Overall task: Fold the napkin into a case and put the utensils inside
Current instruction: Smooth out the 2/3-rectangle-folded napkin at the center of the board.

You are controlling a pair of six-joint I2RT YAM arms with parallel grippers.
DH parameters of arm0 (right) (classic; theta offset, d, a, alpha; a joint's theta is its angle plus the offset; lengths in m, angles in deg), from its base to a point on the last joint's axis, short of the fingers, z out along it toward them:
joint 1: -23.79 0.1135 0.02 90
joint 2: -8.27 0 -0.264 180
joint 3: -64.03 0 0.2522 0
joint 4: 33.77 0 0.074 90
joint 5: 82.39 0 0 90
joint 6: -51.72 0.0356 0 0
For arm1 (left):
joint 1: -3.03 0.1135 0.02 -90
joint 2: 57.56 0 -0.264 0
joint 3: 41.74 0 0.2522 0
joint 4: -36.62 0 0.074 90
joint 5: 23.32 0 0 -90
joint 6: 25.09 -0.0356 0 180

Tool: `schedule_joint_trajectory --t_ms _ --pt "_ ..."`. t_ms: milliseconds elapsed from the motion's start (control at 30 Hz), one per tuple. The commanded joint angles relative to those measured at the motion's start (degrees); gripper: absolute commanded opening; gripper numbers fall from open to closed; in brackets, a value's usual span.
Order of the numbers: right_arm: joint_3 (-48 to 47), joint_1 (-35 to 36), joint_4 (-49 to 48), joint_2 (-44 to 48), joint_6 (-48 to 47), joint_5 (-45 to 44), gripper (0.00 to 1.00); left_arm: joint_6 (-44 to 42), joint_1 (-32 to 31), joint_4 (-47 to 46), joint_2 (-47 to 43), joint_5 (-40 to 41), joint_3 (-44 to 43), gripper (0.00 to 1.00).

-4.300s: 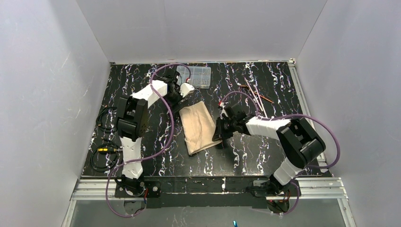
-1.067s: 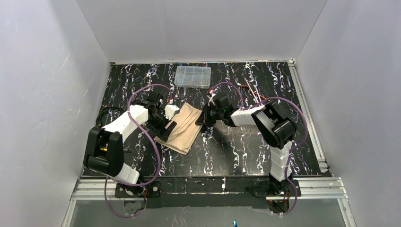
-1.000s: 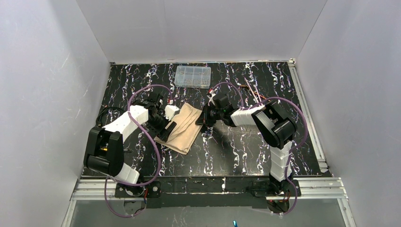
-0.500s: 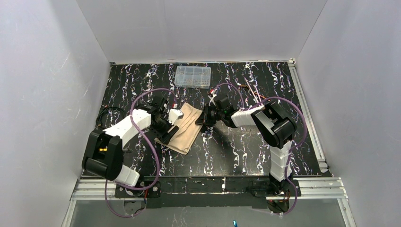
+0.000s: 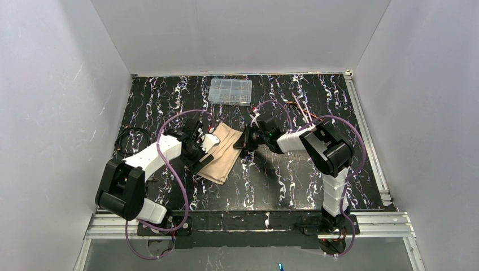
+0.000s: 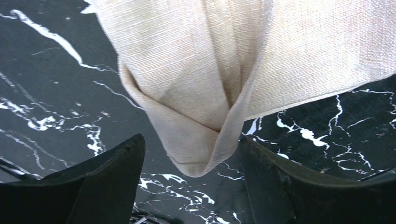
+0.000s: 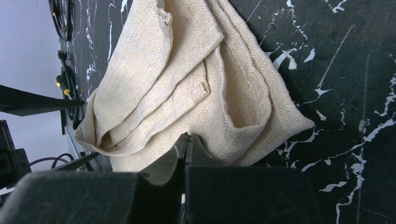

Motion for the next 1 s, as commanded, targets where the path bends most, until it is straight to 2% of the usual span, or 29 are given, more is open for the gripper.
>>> schedule_joint_trajectory --t_ms 0,233,533,967 --pt "1.5 -0.2 -0.9 -0.9 -0.1 -0.3 0.04 -2.6 0.0 -0.4 -4.8 1.5 -0.9 0.73" --pt "1.9 -0.2 -1.2 -0.7 0.0 -0.2 0.04 -4.0 -1.5 2.8 -5.4 -5.8 -0.1 0.68" --pt "2.3 -0.2 -1.2 -0.4 0.2 -0.1 0.03 -3.1 -1.6 2.9 -0.6 -4.9 -0.7 0.60" --pt "2.8 -0.3 -0.9 -0.5 0.3 -0.5 0.03 -2.1 -2.2 1.3 1.5 -5.5 -1.5 0.27"
